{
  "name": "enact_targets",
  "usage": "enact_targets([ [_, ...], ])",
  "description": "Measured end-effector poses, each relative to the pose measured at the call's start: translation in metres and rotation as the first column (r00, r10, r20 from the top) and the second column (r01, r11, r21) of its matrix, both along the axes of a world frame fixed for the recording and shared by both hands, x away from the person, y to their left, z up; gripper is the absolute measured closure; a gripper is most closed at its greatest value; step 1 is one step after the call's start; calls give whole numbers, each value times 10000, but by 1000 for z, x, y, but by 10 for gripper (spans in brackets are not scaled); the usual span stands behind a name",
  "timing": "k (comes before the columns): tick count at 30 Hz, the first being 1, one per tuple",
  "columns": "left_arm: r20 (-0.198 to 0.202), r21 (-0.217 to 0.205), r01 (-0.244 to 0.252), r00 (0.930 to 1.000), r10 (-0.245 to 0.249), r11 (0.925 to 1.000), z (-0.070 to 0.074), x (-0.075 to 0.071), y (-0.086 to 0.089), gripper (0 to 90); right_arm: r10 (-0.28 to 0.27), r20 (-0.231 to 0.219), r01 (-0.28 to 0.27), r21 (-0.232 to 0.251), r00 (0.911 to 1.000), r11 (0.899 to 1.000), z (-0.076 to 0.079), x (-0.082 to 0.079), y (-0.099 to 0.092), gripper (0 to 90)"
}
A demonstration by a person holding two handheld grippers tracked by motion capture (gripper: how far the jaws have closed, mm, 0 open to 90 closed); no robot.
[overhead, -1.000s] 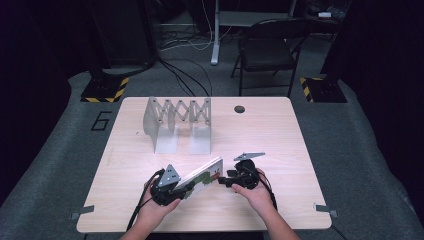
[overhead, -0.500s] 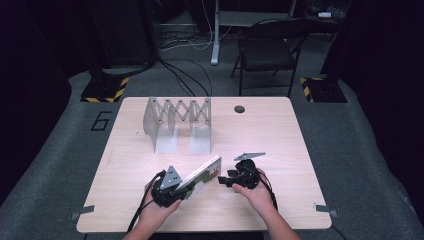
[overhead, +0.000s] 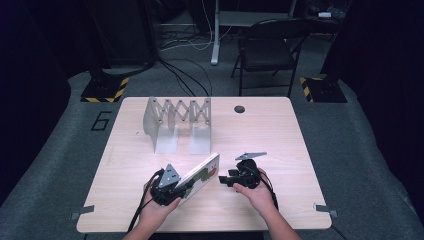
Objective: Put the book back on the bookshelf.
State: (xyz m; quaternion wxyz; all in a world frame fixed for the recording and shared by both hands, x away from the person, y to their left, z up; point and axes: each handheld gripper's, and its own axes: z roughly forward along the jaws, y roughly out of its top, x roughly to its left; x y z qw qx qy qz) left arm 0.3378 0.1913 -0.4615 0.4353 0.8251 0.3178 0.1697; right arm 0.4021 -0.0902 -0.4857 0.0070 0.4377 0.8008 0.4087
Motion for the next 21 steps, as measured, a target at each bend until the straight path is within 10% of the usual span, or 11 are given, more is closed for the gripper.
enact_targets([
  [21, 444, -499, -861, 9951, 884, 9950, 33, 6, 20, 758, -63, 2, 63, -25, 10000, 10000, -1, 0, -4, 436],
])
